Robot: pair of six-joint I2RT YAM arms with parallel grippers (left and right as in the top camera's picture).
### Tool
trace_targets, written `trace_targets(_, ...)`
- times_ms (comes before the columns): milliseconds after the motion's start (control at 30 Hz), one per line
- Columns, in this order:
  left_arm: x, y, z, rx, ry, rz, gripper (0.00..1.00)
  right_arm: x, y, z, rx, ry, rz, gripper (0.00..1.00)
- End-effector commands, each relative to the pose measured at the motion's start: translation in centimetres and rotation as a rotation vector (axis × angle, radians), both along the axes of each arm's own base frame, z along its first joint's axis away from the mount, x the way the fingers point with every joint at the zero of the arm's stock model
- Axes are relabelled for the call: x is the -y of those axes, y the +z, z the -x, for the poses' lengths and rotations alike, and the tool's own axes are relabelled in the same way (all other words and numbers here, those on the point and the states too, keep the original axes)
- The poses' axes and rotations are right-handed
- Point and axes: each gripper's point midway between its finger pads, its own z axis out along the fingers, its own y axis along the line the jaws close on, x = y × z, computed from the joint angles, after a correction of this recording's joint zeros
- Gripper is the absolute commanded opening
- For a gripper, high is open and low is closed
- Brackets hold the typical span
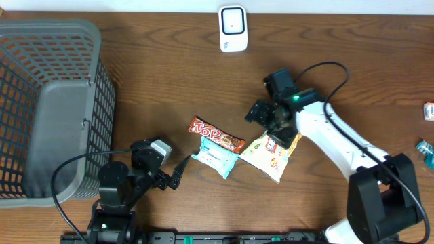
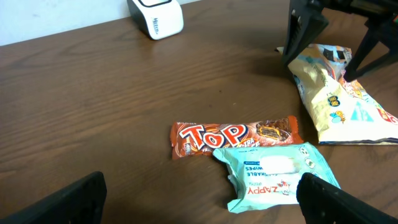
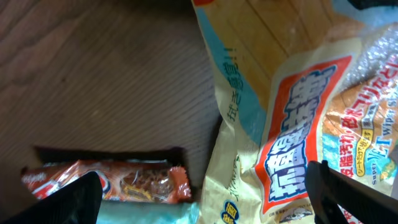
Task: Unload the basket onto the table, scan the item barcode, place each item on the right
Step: 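Release the bottle and move the right gripper back toward the snack bag, then grasp the yellow snack bag with the right gripper and lift it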
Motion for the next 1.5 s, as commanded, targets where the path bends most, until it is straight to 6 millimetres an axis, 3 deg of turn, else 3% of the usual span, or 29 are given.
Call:
trace_targets(0,-0.1,-0.2,0.0,-0.008,0.011,0.005,0.98,1.0,0.7,-1.5,0.097,-0.08,0.147,0.99)
trace_targets(200,-0.1,-0.2,0.0,-0.008,0.011,0.004,0.98,2.0,-0.6,-1.0,0.101,-0.089,0.291,0.99)
trace_targets(367,-0.1,-0.2,0.0,-0.008,0.011,0.004,0.98,2.2,-3.9,-0.8,0.034,-0.089,0.337,0.88)
trace_targets(467,-0.1,-0.2,0.0,-0.008,0.011,0.004,0.98,2.4,-6.0,-0.3,-0.016,-0.087,0.362,0.65)
trace_targets(567,-0.1,-0.2,0.0,-0.008,0.011,0.004,0.98,1.8,-7.0,0.4,-0.066,-0.076,0.334,0.21)
trace_targets(600,-0.1,-0.2,0.0,-0.008,0.011,0.004,0.98,1.4,-7.0,0.6,-0.079,-0.074,0.307,0.01)
trace_targets(633,-0.1,-0.2,0.0,-0.008,0.011,0.004,0.98,1.1,-6.7,0.4,-0.078,-0.073,0.291,0.01)
trace_targets(733,-0.1,-0.2,0.0,-0.008,0.011,0.004,0.98,-0.1,-4.8,-0.3,-0.079,-0.006,0.209,0.01)
trace_targets(933,-0.1,-0.2,0.0,-0.008,0.011,0.004,0.98,-1.9,2.8,-1.8,-0.063,0.083,-0.092,0.02)
trace_targets(1067,-0.1,-0.2,0.0,-0.008,0.011,0.004,0.98,-3.1,7.3,-3.0,0.054,0.24,-0.348,0.01)
trace_targets(1167,-0.1,-0.2,0.0,-0.008,0.011,0.005,0.98,-3.4,9.5,-3.5,0.15,0.372,-0.49,0.01)
trace_targets(1300,-0.1,-0.2,0.0,-0.008,0.011,0.005,0.98,-4.7,12.1,-2.6,0.131,0.397,-0.721,0.02)
trace_targets(1467,-0.1,-0.2,0.0,-0.008,0.011,0.004,0.98,-5.9,14.3,0.6,-0.11,0.26,-0.919,0.02)
